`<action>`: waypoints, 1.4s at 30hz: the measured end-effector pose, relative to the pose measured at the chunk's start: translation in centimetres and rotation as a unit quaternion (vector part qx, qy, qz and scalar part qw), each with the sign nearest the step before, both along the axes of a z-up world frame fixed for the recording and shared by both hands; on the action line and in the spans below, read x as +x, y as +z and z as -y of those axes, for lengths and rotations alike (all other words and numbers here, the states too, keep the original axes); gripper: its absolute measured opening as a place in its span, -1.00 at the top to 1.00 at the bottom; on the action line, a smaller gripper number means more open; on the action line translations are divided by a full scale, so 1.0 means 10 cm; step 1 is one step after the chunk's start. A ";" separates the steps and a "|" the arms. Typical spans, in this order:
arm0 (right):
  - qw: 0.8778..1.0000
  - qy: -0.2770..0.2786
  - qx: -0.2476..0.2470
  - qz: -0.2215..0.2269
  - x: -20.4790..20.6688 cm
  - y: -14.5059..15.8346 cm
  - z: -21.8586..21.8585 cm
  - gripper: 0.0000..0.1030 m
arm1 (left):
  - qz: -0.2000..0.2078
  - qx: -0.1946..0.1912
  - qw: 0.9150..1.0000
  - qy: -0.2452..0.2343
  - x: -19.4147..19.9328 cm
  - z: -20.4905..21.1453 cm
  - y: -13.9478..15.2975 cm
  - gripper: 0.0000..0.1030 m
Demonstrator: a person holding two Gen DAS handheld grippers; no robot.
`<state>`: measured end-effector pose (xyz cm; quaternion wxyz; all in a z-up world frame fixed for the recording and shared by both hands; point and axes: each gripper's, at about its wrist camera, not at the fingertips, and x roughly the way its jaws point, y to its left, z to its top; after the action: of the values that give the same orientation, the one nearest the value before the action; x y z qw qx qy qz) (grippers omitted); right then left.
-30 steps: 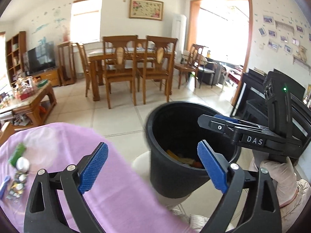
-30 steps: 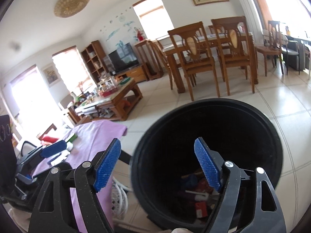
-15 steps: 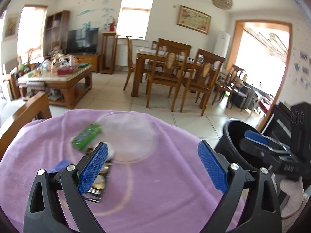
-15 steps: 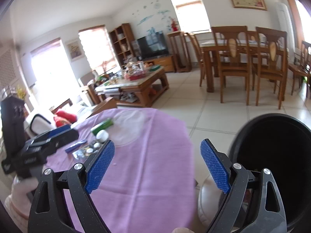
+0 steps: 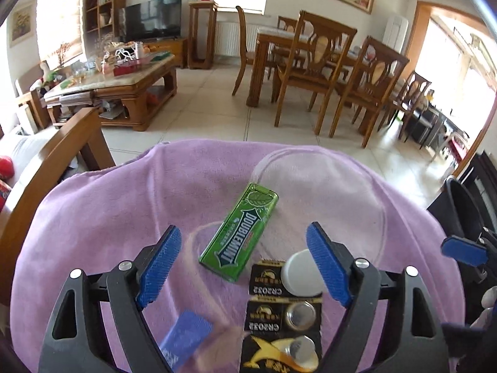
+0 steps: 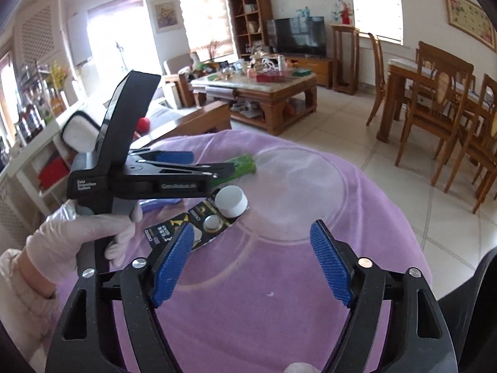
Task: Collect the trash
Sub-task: 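Grasp the green Doublemint box with the left tool while the right tool grasps the white cap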
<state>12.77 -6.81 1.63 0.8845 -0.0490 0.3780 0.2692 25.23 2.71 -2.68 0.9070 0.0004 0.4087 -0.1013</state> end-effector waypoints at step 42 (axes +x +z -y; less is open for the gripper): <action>0.992 -0.037 0.110 0.050 0.36 0.11 0.19 0.25 | 0.102 -0.038 0.993 0.037 -1.10 -0.05 0.62 0.41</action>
<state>16.32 -8.76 2.69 0.9117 0.0486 0.3028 0.2733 14.25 3.22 3.53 0.9465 -0.0389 0.3093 -0.0829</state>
